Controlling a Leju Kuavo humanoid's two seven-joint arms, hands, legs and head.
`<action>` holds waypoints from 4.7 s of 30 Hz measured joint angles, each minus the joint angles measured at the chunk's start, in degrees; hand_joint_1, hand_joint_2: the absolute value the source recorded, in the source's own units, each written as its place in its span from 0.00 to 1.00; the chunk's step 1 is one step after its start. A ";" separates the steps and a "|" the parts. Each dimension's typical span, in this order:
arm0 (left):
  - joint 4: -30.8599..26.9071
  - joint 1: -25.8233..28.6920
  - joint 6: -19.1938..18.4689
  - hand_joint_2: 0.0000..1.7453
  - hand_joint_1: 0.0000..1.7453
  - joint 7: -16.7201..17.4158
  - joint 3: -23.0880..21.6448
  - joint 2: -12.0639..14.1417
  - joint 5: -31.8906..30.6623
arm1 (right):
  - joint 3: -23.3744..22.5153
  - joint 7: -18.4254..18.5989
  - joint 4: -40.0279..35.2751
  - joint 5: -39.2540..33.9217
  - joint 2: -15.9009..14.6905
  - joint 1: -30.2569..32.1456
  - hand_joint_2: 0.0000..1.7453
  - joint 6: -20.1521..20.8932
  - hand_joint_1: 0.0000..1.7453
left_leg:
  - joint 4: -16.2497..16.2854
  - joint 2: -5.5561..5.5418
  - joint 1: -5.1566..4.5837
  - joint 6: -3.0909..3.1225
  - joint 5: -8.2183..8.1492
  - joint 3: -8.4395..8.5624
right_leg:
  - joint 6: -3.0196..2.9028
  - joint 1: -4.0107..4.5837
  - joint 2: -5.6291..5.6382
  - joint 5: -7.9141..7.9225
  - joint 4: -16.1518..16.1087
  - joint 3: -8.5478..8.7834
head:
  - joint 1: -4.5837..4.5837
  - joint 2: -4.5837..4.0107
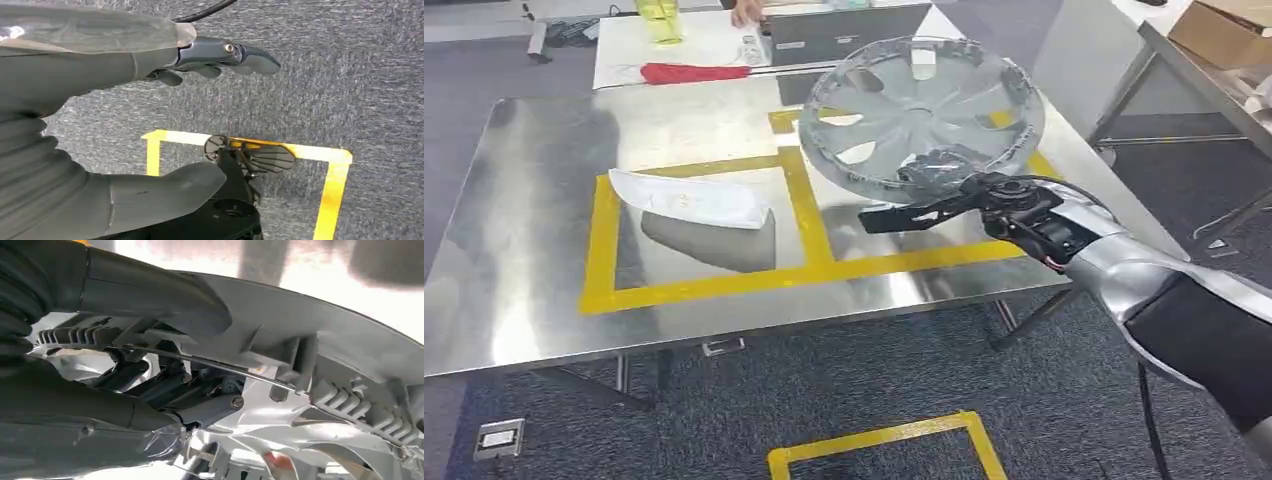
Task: Take the parts from the cabinet and place them on the table.
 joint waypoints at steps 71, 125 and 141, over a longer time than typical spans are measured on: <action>0.07 -1.86 3.37 1.00 0.00 -4.24 -2.49 -0.57 0.02 | -7.35 -3.85 11.63 -7.96 5.55 -0.33 1.00 -3.37 1.00 | -0.11 0.02 0.01 -0.08 0.06 0.12 | -0.02 0.03 0.03 0.01 0.04 0.06 | -0.04 0.00; 0.07 -2.07 2.97 0.00 0.00 -2.54 -3.98 -0.55 0.57 | -7.33 -5.55 12.11 -9.16 6.38 -2.00 0.00 -4.50 0.00 | -0.12 0.04 0.03 -0.09 0.05 0.69 | -0.03 0.03 0.03 0.01 0.00 0.57 | -0.09 0.00; 0.07 -2.07 2.73 0.00 0.00 -2.32 -4.26 -0.55 1.29 | -8.68 -10.06 10.71 -16.09 6.38 -1.85 0.00 -7.76 0.00 | -0.12 0.08 0.03 -0.09 0.05 0.78 | -0.03 0.03 0.04 0.01 0.00 0.62 | -0.11 0.00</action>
